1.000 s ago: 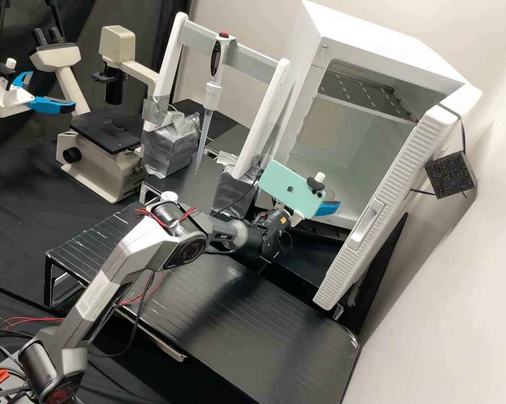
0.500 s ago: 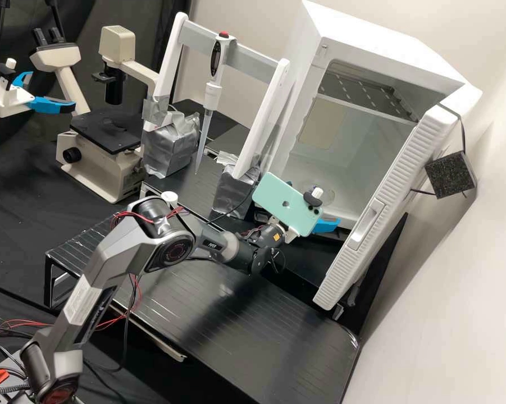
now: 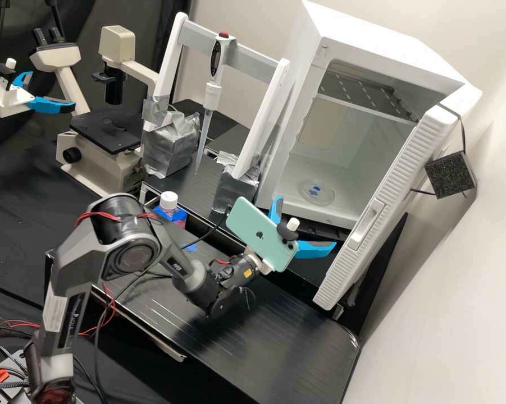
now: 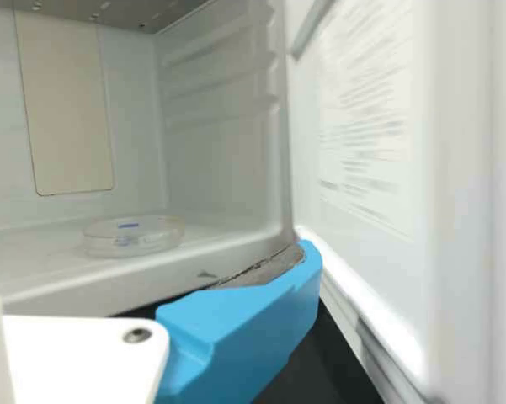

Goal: Move the petri dish to the incubator

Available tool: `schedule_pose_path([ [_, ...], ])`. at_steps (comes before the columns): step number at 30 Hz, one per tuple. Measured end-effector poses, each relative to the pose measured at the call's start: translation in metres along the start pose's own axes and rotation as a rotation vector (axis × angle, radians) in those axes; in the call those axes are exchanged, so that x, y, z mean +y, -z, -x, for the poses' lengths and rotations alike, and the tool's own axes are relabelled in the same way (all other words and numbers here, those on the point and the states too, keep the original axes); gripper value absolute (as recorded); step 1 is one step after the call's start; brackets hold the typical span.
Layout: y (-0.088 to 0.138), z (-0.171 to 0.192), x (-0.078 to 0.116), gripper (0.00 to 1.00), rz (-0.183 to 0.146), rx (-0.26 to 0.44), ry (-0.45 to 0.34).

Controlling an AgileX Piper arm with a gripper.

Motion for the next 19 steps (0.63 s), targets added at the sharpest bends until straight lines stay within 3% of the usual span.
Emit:
schedule_pose_path([
  [8,0.03,0.057,-0.003,1.0,-0.037,-0.007,0.005],
  [14,0.053,0.084,-0.017,1.0,-0.059,0.047,0.04],
  [19,0.064,0.098,-0.025,1.0,-0.115,0.08,0.068],
])
